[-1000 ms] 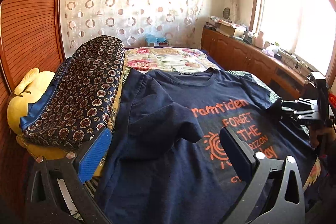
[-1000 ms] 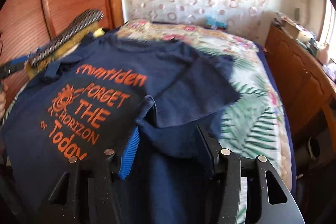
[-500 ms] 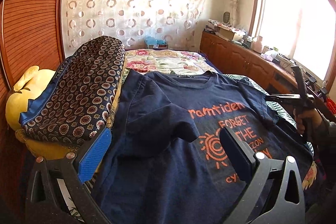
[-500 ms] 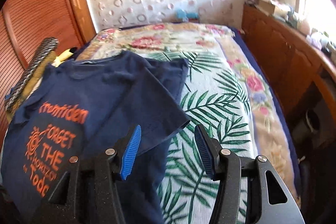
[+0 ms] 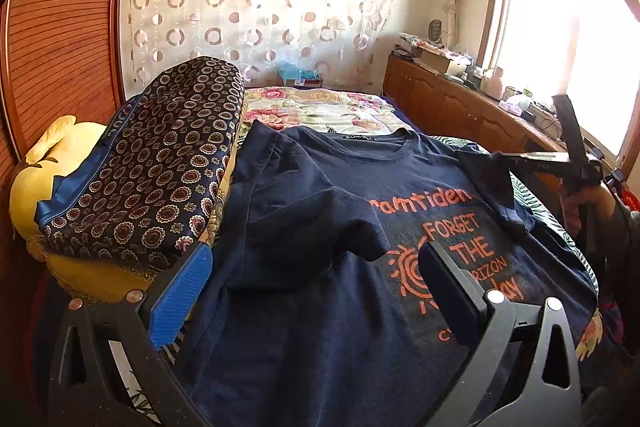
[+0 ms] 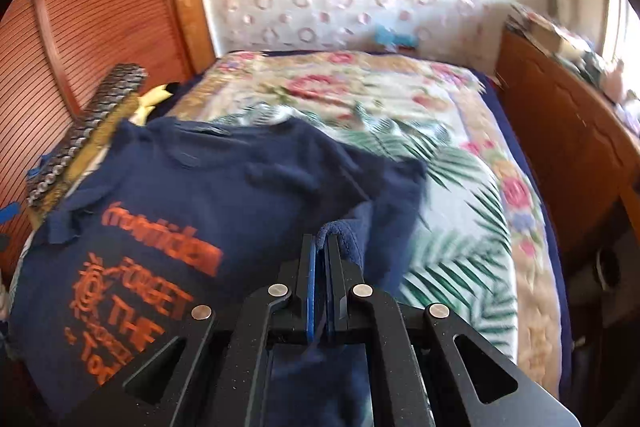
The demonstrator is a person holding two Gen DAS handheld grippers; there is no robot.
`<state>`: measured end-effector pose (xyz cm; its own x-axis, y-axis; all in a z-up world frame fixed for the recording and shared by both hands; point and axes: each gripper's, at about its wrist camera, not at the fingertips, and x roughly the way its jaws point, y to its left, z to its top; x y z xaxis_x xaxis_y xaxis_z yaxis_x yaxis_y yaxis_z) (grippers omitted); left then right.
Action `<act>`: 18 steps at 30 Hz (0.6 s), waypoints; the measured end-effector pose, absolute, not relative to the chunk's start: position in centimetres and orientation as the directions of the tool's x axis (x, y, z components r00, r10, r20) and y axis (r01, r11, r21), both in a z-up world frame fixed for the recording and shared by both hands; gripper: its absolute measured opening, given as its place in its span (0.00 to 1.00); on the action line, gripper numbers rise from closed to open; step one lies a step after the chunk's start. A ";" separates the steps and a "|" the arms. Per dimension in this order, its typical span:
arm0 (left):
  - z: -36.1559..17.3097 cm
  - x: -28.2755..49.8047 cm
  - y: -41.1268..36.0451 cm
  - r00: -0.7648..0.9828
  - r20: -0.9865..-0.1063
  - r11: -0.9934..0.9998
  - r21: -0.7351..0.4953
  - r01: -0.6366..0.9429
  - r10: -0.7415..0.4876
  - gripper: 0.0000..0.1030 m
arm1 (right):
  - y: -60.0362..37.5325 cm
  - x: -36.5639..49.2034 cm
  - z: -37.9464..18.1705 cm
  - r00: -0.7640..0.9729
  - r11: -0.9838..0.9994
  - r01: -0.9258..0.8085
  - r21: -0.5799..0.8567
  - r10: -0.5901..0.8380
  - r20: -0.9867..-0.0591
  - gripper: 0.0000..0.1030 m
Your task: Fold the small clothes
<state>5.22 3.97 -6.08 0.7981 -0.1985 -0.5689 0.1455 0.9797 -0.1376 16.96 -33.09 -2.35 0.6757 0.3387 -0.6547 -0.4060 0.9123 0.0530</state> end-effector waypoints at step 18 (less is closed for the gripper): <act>-5.8 5.9 4.9 0.801 -0.571 0.984 -0.113 0.140 -0.180 1.00 | -27.0 19.0 -1.9 0.649 0.876 -0.477 0.070 0.406 -0.643 0.21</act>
<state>5.93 4.86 -5.80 0.8008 -0.1797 -0.5713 0.1398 0.9837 -0.1134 18.96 -27.01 -1.93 0.6495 0.4056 -0.6432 -0.4774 0.8758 0.0703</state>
